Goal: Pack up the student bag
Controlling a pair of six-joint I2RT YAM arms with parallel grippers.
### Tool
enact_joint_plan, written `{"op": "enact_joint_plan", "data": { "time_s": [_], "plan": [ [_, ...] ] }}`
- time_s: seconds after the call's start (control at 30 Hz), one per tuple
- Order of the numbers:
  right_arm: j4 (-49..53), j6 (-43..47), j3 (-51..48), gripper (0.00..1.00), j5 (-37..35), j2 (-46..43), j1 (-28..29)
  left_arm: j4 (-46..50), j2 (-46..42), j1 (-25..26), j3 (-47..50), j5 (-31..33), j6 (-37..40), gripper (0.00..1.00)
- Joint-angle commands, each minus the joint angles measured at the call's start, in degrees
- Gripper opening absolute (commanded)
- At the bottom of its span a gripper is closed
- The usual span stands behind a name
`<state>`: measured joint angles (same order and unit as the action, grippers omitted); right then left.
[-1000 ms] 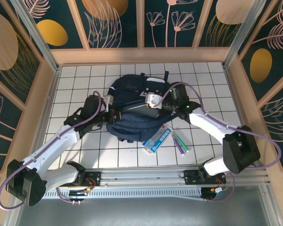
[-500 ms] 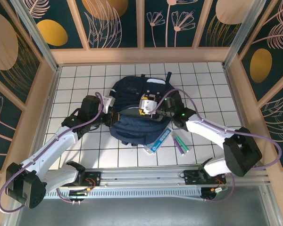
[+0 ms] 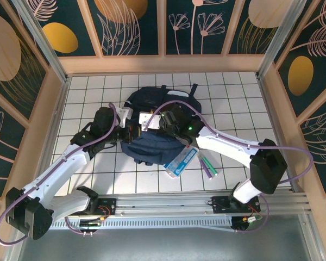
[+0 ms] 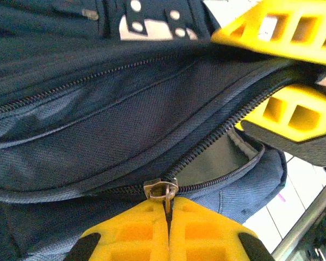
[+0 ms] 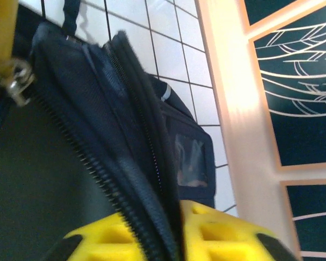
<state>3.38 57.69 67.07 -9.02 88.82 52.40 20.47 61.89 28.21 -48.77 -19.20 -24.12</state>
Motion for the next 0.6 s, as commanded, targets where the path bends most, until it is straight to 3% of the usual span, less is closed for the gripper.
{"op": "enact_joint_plan", "data": {
  "time_s": [0.0,0.1,0.23,0.33,0.43,0.57],
  "plan": [
    [3.9,2.99,2.07,0.0,-5.33,1.43,-0.85,-4.27,-2.59,0.72,-2.84,-1.38,-1.75,0.0],
    [5.7,3.32,3.58,0.0,-2.23,0.4,-2.09,-2.52,-3.75,-0.09,-2.35,3.3,-1.53,0.0],
    [4.9,4.41,5.74,0.0,8.62,-3.9,-6.64,-1.05,-4.67,-4.85,0.63,5.97,0.84,0.0],
    [8.14,9.68,8.13,0.0,17.75,-6.26,-11.17,-1.65,-4.2,-7.4,2.23,8.27,5.49,0.0],
    [13.5,20.66,7.69,0.0,27.76,-9.07,-14.74,-3.24,-2.82,-10.18,3.72,9.96,8.71,0.0],
    [15.44,24.84,6.08,0.0,30.95,-10.6,-17.01,-8.75,-1.06,-12.63,6.85,9.91,10.57,0.0]
  ]
}}
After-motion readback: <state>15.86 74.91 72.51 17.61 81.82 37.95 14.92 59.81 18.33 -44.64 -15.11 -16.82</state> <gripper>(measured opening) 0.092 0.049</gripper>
